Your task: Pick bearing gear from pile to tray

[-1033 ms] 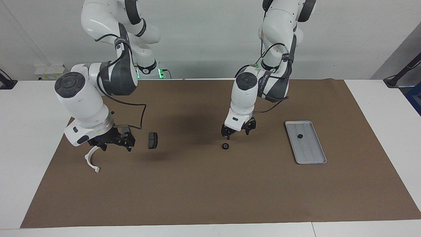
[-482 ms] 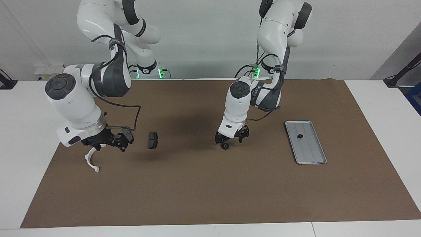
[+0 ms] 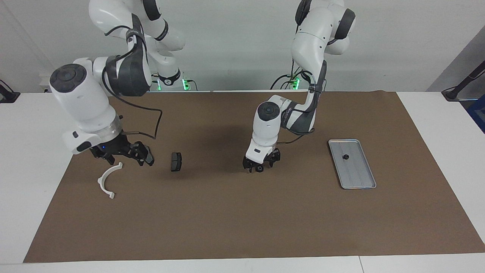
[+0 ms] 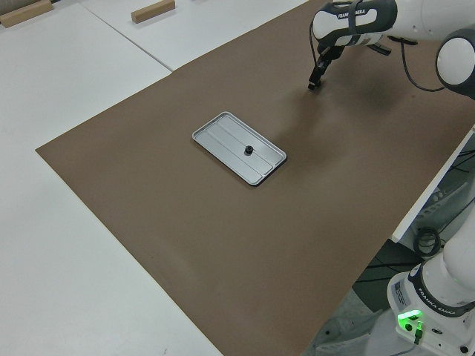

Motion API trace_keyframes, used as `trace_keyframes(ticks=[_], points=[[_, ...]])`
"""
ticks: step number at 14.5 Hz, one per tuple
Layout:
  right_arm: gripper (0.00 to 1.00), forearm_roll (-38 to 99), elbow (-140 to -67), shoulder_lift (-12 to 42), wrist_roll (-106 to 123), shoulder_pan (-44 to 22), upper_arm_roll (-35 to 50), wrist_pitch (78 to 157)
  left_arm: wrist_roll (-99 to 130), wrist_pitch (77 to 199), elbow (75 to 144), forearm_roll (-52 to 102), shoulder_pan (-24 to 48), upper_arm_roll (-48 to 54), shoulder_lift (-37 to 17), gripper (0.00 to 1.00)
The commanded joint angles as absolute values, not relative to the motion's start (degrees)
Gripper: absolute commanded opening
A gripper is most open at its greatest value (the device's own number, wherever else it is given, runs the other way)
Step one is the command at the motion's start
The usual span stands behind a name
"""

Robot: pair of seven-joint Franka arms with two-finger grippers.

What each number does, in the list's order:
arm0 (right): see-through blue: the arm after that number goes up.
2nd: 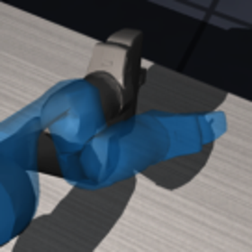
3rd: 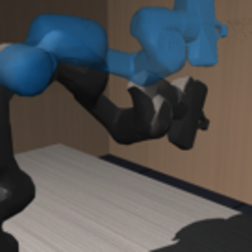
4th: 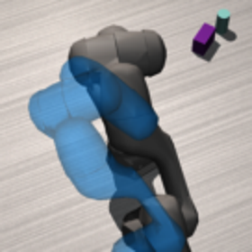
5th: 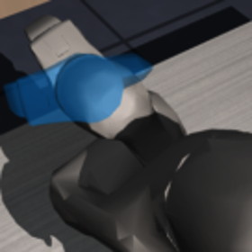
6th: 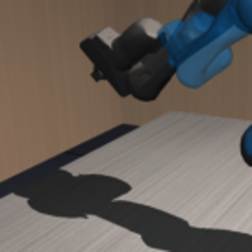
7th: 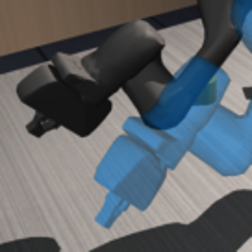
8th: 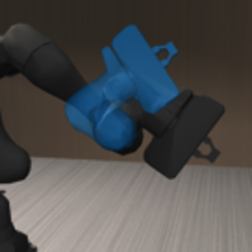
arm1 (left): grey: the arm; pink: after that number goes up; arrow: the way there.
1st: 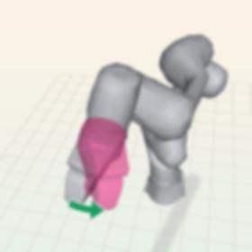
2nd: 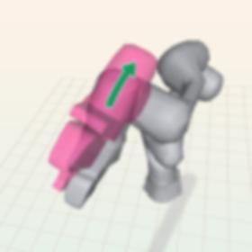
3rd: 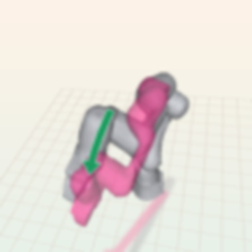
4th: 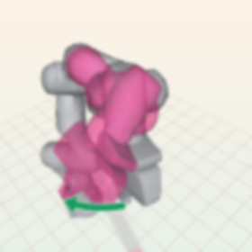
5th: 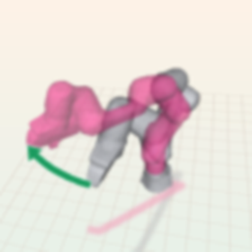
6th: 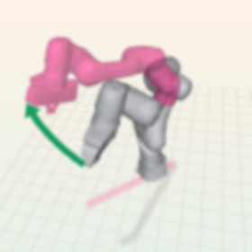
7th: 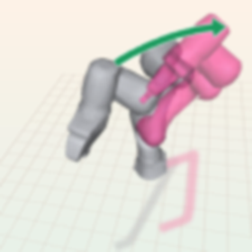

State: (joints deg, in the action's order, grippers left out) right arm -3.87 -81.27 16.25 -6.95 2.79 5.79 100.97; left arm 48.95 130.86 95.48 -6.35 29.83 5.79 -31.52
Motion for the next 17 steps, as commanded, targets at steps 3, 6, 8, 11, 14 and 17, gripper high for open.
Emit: trace_keyframes(ticks=[3,6,8,11,14,17], points=[[1.00,-3.3,-91.8,0.2,-6.2,2.9,6.2,95.1,51.8,131.6,94.9,-8.0,30.8,4.8,-31.9,0.09],[1.00,-2.5,-92.8,-0.3,-6.0,0.3,3.2,95.3,52.9,130.8,94.3,-7.9,30.5,4.7,-31.8,0.00],[1.00,0.3,-94.0,0.3,-5.7,-2.6,-1.5,97.7,51.4,124.2,89.9,-8.3,29.5,4.3,-31.6,0.00],[1.00,1.9,-96.1,0.3,-5.0,-1.2,-1.8,99.6,38.6,107.1,79.6,-4.9,21.3,5.0,-29.4,0.00],[1.00,1.9,-95.3,0.2,-2.4,-1.0,-1.9,98.6,22.1,100.0,78.6,-0.7,10.7,4.8,-22.6,0.00],[1.00,1.9,-94.5,-0.3,-2.6,-1.2,-1.9,95.6,3.3,99.7,80.2,0.2,0.3,4.6,-21.0,0.00]])
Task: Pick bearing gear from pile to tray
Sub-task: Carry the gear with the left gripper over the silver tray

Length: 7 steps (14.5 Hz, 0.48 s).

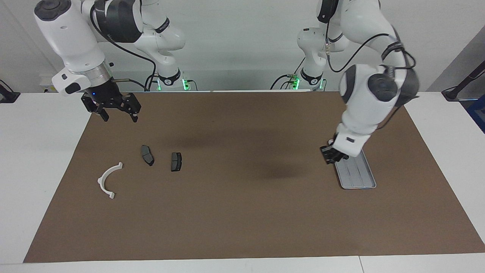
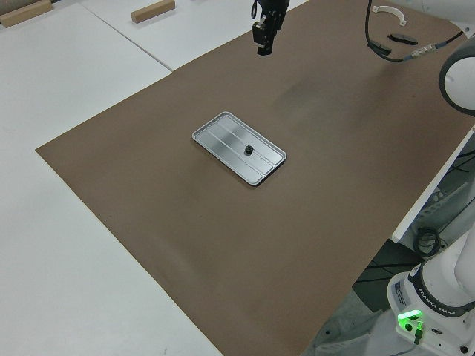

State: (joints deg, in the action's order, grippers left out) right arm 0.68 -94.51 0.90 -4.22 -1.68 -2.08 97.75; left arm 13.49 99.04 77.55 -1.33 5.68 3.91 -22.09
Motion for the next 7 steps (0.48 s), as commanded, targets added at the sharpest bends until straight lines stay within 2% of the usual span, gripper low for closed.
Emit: trace_keyframes(ticks=[1,3,7], points=[[1.00,1.9,-94.3,-0.3,-2.6,-1.1,-1.9,94.5,-0.9,102.3,83.3,0.3,-2.4,4.6,-20.0,0.00],[1.00,1.0,-94.2,-0.4,-2.7,-1.2,-1.9,93.1,-5.0,108.6,88.7,0.2,-6.0,4.6,-19.2,0.00],[1.00,1.0,-93.9,-0.4,-2.7,-1.1,-1.8,90.9,-6.4,125.6,101.9,0.2,-5.9,4.3,-19.3,0.00]])
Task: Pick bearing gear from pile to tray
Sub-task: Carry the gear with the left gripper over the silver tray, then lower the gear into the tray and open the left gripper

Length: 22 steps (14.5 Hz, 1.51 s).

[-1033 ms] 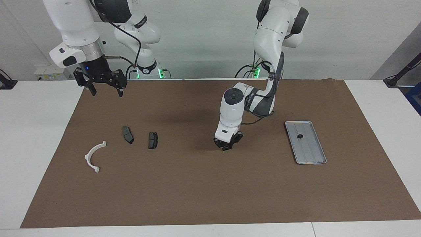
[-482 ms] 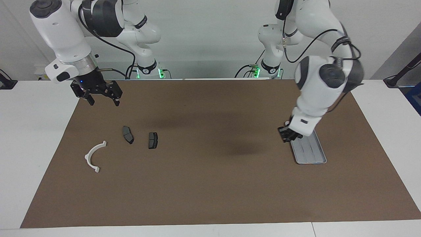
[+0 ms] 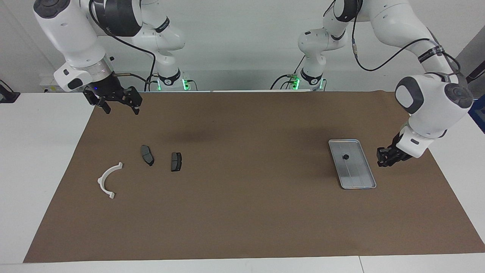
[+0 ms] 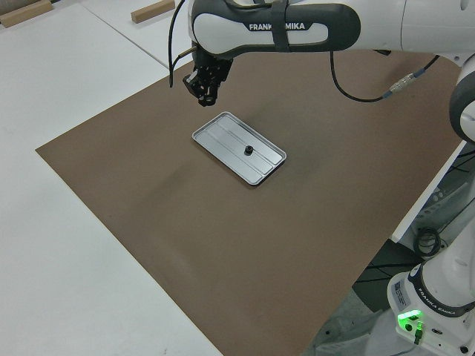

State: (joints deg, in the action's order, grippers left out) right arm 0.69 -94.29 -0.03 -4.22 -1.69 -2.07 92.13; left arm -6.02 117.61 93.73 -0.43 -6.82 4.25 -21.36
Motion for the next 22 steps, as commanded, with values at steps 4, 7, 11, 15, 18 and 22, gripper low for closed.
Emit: trace_keyframes(ticks=[4,7,11,15,18,22], points=[[1.00,0.9,-93.9,-0.4,-2.7,-1.1,-1.8,90.8,-5.5,131.5,106.5,0.2,-4.9,4.3,-19.7,0.00],[1.00,1.0,-93.8,-0.4,-2.7,-0.3,-1.3,90.8,-5.0,133.5,108.8,0.2,-4.4,4.3,-19.5,0.00],[1.00,1.1,-93.8,-0.5,-2.7,-0.5,-1.3,90.8,-3.5,137.6,111.8,0.1,-3.7,4.3,-19.4,0.00],[1.00,1.1,-93.8,-0.5,-2.7,-0.7,-1.3,90.8,-3.5,137.7,112.6,0.1,-3.8,4.3,-19.2,0.00],[1.00,1.1,-93.9,-0.9,-2.8,-1.1,-1.3,90.8,-3.5,137.8,112.6,0.1,-3.7,4.3,-19.2,0.00],[1.00,1.0,-94.0,-0.9,-3.0,-1.0,-1.3,90.8,-3.5,137.9,112.9,0.0,-3.7,4.3,-19.2,0.00]])
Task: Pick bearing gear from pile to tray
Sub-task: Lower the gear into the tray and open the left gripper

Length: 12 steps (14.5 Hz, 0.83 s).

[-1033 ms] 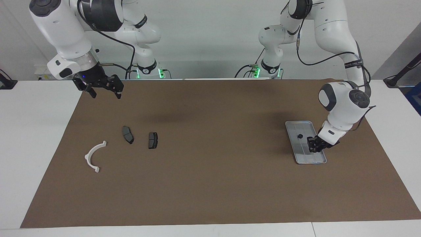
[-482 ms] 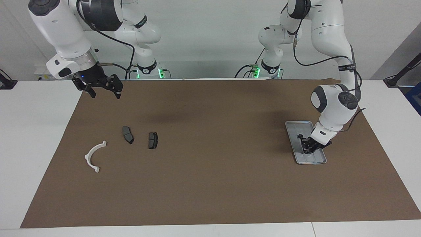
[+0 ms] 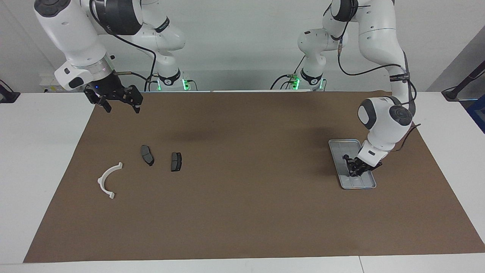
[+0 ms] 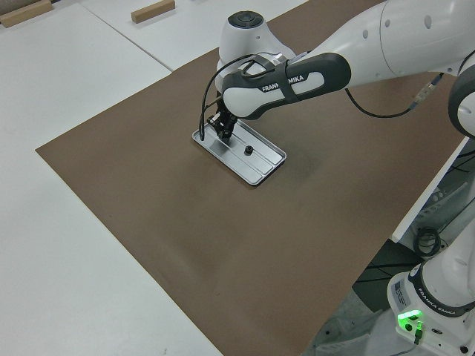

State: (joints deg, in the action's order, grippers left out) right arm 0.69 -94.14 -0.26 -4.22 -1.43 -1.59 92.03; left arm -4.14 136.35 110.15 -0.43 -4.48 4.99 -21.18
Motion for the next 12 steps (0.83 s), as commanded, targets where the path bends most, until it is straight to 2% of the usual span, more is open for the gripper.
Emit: trace_keyframes(ticks=[1,8,9,11,12], points=[[1.00,1.0,-94.0,-0.9,-3.1,-0.9,-1.3,91.0,-3.5,138.2,113.3,0.0,-3.7,4.3,-19.2,0.00],[1.00,1.0,-94.4,-0.9,-3.1,-1.0,-1.3,91.8,-3.6,140.1,114.3,0.0,-3.8,4.3,-19.2,0.00],[1.00,1.0,-94.4,-1.0,-3.1,-1.0,-1.3,91.7,-3.7,140.2,114.3,0.0,-3.8,4.3,-19.2,0.07],[1.00,1.0,-94.4,-1.0,-3.1,-1.0,-1.3,91.8,-3.9,140.1,114.3,0.0,-3.8,4.3,-19.2,0.89],[1.00,1.0,-94.4,-1.0,-3.1,-1.0,-1.3,91.8,-3.9,139.6,114.1,0.0,-3.8,4.3,-19.2,1.00]])
